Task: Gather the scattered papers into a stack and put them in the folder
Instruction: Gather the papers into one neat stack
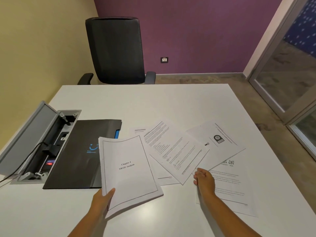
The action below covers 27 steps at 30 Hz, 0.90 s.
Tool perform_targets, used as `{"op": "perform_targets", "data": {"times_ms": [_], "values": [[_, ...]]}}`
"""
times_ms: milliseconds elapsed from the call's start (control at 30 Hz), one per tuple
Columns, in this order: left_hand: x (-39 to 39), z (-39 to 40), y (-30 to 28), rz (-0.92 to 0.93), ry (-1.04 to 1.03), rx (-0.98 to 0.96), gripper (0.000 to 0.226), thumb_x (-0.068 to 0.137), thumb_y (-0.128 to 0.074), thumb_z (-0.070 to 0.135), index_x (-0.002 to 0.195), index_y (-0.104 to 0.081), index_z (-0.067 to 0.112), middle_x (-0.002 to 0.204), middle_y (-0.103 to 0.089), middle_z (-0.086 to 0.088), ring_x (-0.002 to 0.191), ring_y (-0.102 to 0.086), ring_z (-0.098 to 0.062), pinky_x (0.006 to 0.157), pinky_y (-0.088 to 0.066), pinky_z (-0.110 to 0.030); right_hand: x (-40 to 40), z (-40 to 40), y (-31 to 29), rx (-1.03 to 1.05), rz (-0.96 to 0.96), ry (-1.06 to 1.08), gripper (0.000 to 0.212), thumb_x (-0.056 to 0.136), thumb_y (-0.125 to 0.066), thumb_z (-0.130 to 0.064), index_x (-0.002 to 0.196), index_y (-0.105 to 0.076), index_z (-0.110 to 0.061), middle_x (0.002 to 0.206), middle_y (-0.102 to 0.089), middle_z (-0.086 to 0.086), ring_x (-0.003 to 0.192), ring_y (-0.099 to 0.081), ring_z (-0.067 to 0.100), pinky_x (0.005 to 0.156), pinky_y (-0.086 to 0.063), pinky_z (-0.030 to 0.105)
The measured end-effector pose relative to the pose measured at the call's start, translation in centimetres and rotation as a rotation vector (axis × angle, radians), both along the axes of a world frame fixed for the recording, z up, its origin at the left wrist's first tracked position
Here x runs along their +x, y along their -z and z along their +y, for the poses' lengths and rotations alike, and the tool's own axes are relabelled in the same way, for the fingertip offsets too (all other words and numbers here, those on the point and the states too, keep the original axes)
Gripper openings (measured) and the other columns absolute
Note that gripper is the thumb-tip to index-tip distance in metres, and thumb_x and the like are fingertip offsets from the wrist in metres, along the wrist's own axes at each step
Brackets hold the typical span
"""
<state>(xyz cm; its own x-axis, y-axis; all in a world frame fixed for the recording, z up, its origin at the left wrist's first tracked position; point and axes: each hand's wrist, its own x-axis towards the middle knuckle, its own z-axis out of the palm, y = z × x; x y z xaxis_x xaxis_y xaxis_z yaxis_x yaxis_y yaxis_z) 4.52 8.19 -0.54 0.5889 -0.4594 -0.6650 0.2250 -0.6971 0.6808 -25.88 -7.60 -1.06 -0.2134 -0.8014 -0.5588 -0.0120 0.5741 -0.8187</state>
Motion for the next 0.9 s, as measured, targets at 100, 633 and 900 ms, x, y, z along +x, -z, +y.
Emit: {"op": "perform_targets", "data": {"times_ms": [100,633,900], "values": [[-0.4,-0.2,-0.1,0.009,0.018,-0.004,0.052,0.088,-0.059,0.015,0.134,-0.042,-0.001,0.132,-0.053,-0.024,0.118,-0.051,-0.043,0.105,-0.038,-0.050,0.6,0.1,-0.1,0.136,-0.043,-0.047,0.010,0.089,-0.052,-0.003,0.095,-0.057,-0.009,0.081,-0.058,0.012,0.060,-0.054,0.016,0.047,-0.042,0.022],[-2.2,-1.8,-1.4,-0.486,-0.011,0.060,0.030,0.087,-0.058,0.010,0.113,-0.052,-0.004,0.112,-0.057,-0.026,0.098,-0.057,-0.040,0.086,-0.047,-0.050,0.1,-0.7,-2.6,0.157,-0.165,0.035,0.018,0.090,-0.057,-0.007,0.108,-0.058,-0.010,0.076,-0.070,0.011,0.049,-0.065,0.014,0.058,-0.058,0.027],[-6.0,-5.2,-6.1,-0.013,0.168,-0.181,0.025,0.095,-0.047,0.022,0.105,-0.059,0.002,0.102,-0.063,-0.015,0.080,-0.059,-0.018,0.062,-0.048,-0.026,1.1,1.9,-6.1,0.065,-0.231,-0.067,0.003,0.091,-0.056,-0.014,0.091,-0.059,-0.015,0.081,-0.068,0.009,0.071,-0.063,0.020,0.080,-0.053,0.043]]}}
